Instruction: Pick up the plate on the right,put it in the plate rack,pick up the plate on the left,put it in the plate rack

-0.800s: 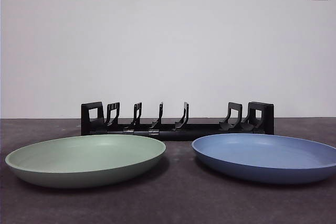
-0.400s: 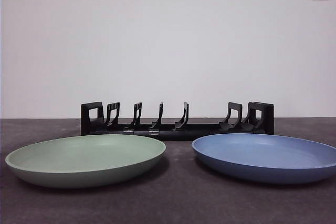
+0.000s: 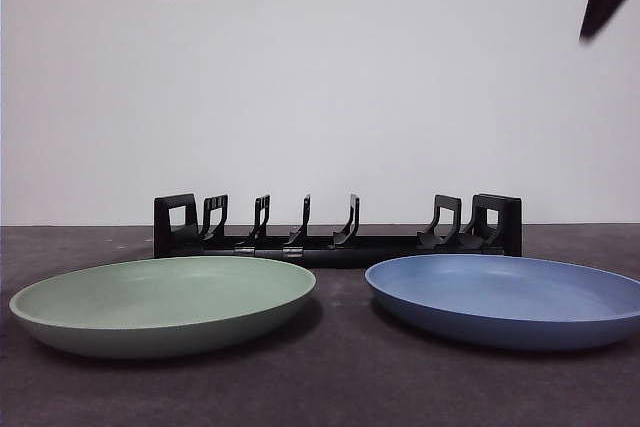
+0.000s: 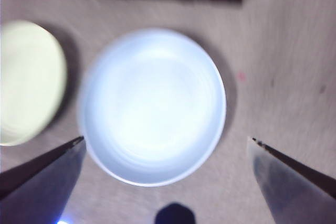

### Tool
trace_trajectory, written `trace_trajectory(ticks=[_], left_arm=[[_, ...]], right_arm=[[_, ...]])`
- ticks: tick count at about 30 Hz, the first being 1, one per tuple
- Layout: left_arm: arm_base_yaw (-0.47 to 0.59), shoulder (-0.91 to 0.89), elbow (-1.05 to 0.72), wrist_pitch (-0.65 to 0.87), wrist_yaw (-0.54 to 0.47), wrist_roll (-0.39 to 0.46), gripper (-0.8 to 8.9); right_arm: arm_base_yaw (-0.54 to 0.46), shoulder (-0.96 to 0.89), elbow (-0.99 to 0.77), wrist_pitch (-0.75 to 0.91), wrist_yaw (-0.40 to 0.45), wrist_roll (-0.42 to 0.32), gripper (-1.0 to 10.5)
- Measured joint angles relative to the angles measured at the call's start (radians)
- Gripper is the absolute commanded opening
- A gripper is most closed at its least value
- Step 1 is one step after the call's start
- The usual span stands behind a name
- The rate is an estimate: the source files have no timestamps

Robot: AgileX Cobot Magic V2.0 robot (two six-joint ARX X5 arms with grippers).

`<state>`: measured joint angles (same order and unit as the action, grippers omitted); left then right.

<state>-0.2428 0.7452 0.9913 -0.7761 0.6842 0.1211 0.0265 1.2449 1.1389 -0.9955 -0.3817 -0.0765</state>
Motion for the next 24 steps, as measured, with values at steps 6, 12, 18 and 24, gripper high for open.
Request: trace_trajectory(ticks=[6, 12, 18, 24], left_arm=[[-0.077, 0.048, 0.0, 0.004, -0.002, 0.037, 6.6], [-0.095, 0.066, 0.0, 0.004, -0.005, 0.048, 6.6], [-0.102, 0.074, 0.0, 0.005, -0.006, 0.056, 6.6], [-0.104, 0.074, 0.0, 0.005, -0.011, 0.073, 6.6]], right_arm=[[0.0, 0.286, 0.0, 0.037, 0.021, 0.0, 6.5], [0.006, 0.392, 0.0, 0.071, 0.056, 0.0, 6.5], [0.018, 0.46, 0.0, 0.109, 0.071, 0.0, 5.1], [0.033, 0.512, 0.0, 0.119, 0.072, 0.0, 4.4]])
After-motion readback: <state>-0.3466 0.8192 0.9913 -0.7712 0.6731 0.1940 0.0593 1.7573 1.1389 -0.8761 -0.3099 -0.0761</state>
